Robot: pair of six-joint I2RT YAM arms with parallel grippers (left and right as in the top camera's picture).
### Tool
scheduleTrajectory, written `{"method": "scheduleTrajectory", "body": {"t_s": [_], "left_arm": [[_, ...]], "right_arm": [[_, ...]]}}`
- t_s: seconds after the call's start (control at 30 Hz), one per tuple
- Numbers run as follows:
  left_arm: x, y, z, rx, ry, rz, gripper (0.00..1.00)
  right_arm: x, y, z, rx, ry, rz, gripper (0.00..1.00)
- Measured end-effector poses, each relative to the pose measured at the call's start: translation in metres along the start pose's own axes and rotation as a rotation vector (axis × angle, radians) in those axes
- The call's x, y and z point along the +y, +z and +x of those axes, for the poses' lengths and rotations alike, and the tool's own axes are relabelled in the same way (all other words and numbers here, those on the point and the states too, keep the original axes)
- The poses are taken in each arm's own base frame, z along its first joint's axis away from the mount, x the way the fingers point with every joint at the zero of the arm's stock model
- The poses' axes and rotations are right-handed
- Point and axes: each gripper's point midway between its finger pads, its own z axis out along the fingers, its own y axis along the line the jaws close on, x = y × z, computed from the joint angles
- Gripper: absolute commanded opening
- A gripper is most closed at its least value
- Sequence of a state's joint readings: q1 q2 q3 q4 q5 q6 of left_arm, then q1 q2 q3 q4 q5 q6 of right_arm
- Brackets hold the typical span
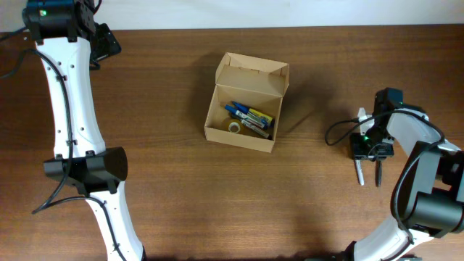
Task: Pack container
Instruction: 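Move the right gripper over the black Sharpie and lower onto it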
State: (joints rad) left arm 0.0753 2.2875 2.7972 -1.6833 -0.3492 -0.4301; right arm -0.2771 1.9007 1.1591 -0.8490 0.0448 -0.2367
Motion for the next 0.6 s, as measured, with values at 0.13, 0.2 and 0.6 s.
{"method": "scheduleTrajectory", "body": {"t_s": [0.13, 0.2, 0.6], "left_arm": [[0.0, 0.0, 0.0, 0.0, 0.0, 0.0, 1.0], [0.0, 0.0, 0.0001, 0.0, 0.0, 0.0, 1.0], [0.0, 0.0, 0.0, 0.0, 0.0, 0.0, 1.0]], "right_arm": [[0.0013, -0.0005, -0.0034, -0.009, -0.022, 0.033, 0.21], [0.0033, -0.0006, -0.0043, -0.011, -0.034, 0.039, 0.1], [0.0052, -0.0007, -0.0038, -0.008, -0.035, 0.044, 0.04]]}}
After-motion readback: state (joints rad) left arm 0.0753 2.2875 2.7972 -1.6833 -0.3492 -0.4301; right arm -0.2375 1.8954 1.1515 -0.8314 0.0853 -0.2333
